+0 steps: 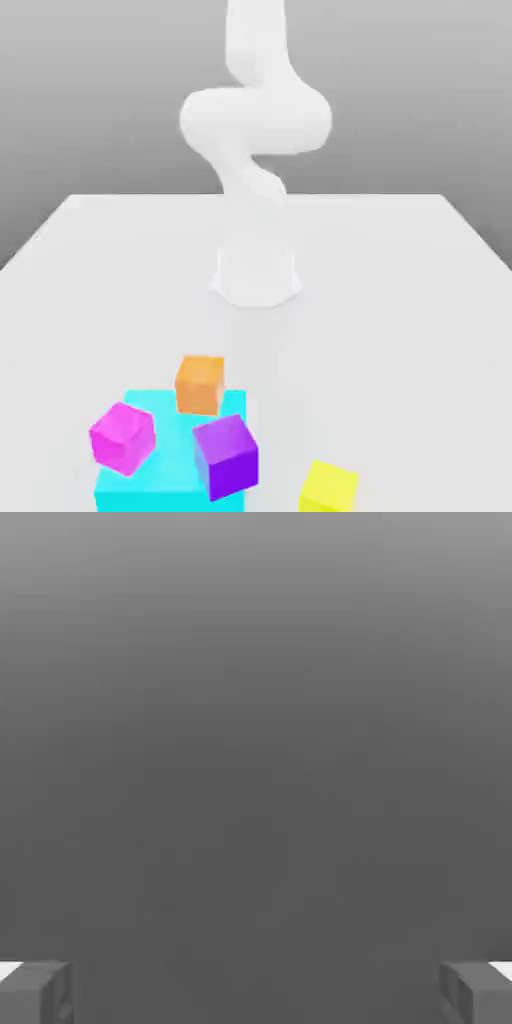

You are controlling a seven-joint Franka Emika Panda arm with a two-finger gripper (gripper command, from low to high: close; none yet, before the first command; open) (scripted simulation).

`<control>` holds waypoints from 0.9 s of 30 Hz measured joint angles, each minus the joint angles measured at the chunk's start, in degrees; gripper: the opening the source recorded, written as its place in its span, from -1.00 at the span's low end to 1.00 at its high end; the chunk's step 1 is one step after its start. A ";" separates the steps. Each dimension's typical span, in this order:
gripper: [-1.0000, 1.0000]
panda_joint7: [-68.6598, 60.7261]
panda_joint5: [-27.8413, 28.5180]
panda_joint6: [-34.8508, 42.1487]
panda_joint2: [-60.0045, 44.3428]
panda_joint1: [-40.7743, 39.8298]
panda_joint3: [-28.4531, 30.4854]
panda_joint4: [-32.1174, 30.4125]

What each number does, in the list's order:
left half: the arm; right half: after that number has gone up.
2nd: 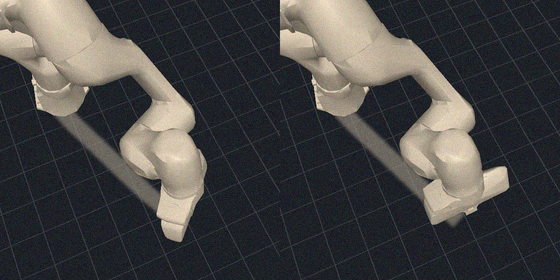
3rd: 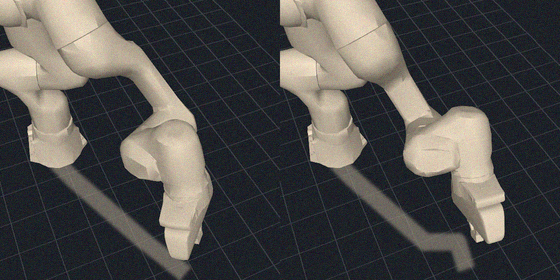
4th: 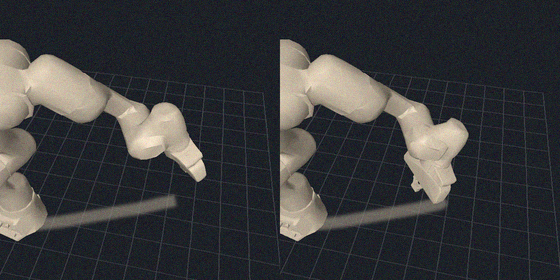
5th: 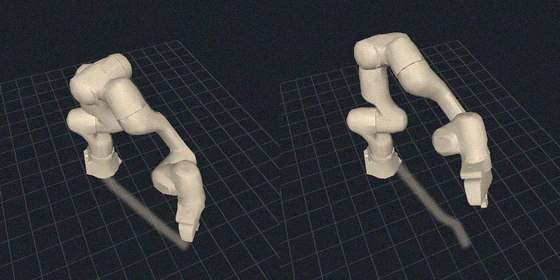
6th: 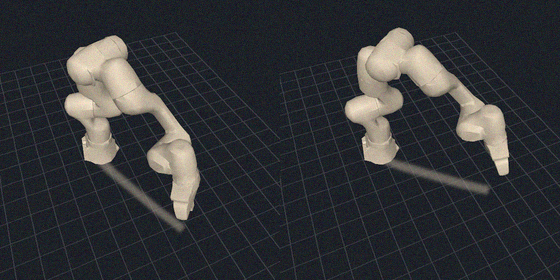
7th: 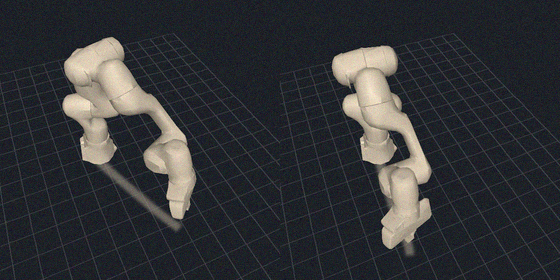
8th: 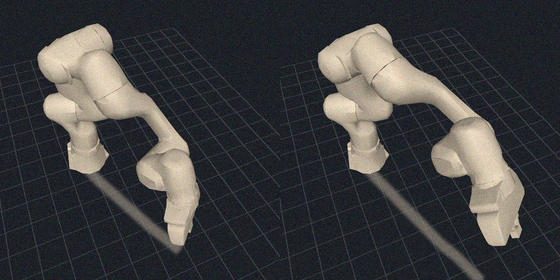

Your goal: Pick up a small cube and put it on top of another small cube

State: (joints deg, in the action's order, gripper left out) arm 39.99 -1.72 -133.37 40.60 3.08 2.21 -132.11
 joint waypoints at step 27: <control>0.00 -55.06 -7.05 -18.41 -54.67 16.19 7.16 -4.03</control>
State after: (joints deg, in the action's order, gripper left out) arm -15.07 -8.77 -151.78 -14.07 19.28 9.37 -136.14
